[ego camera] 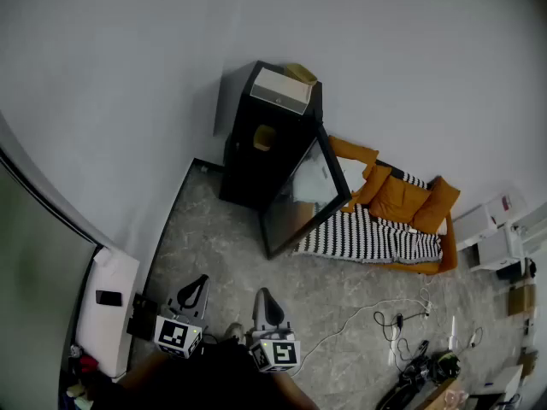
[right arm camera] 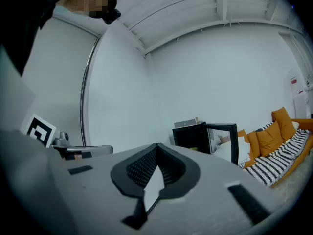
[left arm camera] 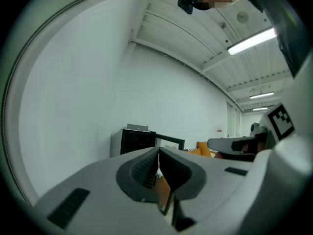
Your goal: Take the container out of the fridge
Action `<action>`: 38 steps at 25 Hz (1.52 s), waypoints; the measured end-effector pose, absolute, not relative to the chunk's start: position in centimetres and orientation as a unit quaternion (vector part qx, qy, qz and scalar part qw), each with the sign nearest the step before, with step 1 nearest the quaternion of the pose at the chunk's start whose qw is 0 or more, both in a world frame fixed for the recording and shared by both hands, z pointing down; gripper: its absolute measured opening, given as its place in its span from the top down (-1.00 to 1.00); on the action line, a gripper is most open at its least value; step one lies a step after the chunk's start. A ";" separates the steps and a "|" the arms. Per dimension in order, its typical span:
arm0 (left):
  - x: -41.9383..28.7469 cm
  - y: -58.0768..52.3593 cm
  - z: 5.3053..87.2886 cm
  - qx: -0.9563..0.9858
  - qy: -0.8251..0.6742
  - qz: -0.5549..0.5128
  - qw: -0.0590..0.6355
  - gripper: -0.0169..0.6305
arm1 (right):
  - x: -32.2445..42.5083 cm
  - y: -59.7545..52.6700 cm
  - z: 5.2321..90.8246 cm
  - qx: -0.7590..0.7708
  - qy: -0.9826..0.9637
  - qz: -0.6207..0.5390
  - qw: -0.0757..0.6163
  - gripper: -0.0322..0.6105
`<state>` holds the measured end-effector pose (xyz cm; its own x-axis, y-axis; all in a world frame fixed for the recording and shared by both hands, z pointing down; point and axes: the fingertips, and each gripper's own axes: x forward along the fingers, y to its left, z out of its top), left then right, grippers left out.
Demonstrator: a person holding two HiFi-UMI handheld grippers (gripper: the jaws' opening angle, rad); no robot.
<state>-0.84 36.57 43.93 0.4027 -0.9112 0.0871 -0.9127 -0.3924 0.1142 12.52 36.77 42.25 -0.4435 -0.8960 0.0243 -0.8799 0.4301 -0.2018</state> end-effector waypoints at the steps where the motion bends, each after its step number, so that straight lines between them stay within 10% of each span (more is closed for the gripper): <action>1: -0.8 36.5 43.8 0.833 -0.549 0.004 0.075 0.93 | 12.6 36.7 42.3 -0.527 0.844 -0.093 0.043 0.90; 38: -11.3 34.6 43.8 0.848 -0.523 -0.011 0.088 0.93 | 3.5 34.2 43.3 -0.576 0.810 -0.103 0.035 0.90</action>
